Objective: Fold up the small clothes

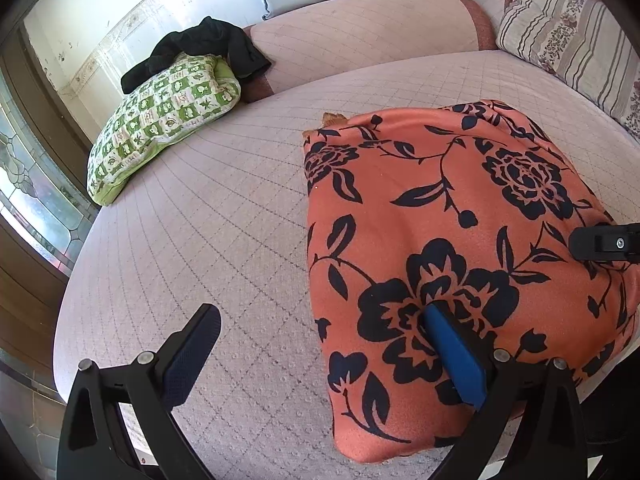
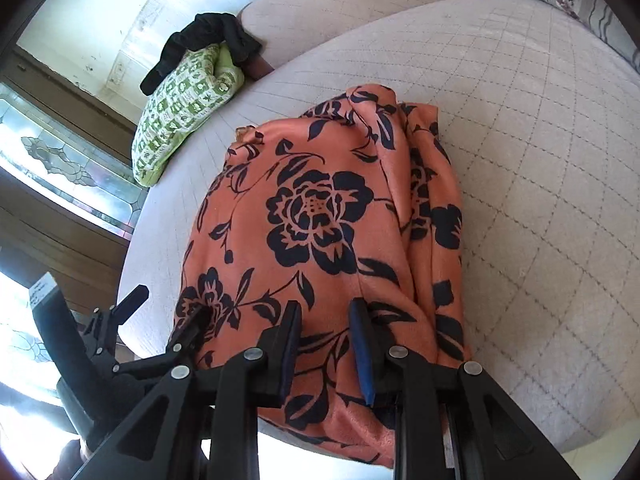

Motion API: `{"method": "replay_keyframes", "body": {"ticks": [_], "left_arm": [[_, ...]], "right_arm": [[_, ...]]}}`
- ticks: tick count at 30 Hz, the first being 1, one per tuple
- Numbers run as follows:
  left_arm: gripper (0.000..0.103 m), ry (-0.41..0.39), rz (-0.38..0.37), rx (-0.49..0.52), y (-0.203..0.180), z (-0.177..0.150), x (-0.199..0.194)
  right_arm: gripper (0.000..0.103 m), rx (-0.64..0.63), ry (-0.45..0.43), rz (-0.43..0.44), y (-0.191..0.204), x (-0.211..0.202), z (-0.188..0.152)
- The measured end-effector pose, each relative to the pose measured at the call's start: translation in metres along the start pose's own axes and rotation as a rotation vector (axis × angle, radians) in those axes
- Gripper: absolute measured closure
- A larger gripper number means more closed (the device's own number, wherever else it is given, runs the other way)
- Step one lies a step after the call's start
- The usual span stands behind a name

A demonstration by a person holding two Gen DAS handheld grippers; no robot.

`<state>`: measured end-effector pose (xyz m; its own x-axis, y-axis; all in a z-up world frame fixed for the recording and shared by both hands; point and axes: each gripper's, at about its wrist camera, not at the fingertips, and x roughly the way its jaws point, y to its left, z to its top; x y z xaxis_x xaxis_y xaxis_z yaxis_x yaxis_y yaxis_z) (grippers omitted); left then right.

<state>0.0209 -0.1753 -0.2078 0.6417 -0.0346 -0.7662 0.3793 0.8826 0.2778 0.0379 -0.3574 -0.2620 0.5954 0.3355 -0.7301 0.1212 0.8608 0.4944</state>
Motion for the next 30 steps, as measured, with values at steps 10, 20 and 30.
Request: {"method": "replay_keyframes", "body": {"ticks": [10, 20, 30], "left_arm": [[0.001, 0.011, -0.027, -0.015, 0.004, -0.001, 0.005], [0.001, 0.008, -0.037, -0.031, 0.005, -0.003, 0.007], [0.0, 0.01, -0.053, -0.04, 0.006, -0.005, 0.012]], "right_arm": [[0.075, -0.019, 0.009, -0.022, -0.002, 0.001, -0.001], [0.075, -0.024, 0.006, -0.028, 0.007, 0.008, 0.003], [0.075, -0.03, 0.007, -0.032, 0.007, 0.009, 0.003]]}}
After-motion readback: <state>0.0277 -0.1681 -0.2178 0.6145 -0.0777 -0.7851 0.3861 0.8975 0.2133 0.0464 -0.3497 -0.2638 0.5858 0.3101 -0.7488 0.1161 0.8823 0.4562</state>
